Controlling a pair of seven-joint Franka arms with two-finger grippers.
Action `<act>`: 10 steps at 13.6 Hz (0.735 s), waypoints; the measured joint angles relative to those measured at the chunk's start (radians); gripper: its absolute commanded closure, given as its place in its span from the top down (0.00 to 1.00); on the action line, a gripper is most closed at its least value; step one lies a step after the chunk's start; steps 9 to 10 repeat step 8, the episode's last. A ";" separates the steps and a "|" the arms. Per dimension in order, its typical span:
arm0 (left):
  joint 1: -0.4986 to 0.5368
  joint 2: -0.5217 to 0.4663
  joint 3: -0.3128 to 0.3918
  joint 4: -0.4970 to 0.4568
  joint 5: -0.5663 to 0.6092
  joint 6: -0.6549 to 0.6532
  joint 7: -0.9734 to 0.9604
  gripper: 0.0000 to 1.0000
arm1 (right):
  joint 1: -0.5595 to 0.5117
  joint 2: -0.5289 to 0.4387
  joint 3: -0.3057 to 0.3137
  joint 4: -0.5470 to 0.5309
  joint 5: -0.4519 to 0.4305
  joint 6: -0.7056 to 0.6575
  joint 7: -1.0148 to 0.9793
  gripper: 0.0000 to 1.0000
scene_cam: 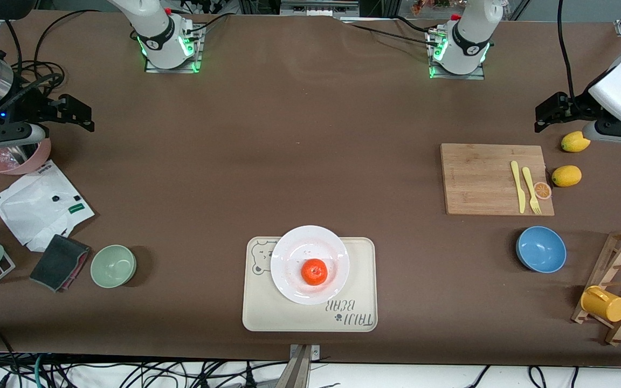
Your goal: Place orange and plate with both arms
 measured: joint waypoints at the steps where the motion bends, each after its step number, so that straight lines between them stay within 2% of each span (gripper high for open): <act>1: 0.000 0.000 0.000 0.000 0.000 0.000 0.000 1.00 | 0.000 0.001 0.000 0.005 -0.001 -0.002 0.000 1.00; 10: -0.001 0.000 0.000 0.000 0.000 0.000 0.000 1.00 | 0.000 0.001 0.000 0.022 -0.001 -0.026 0.000 1.00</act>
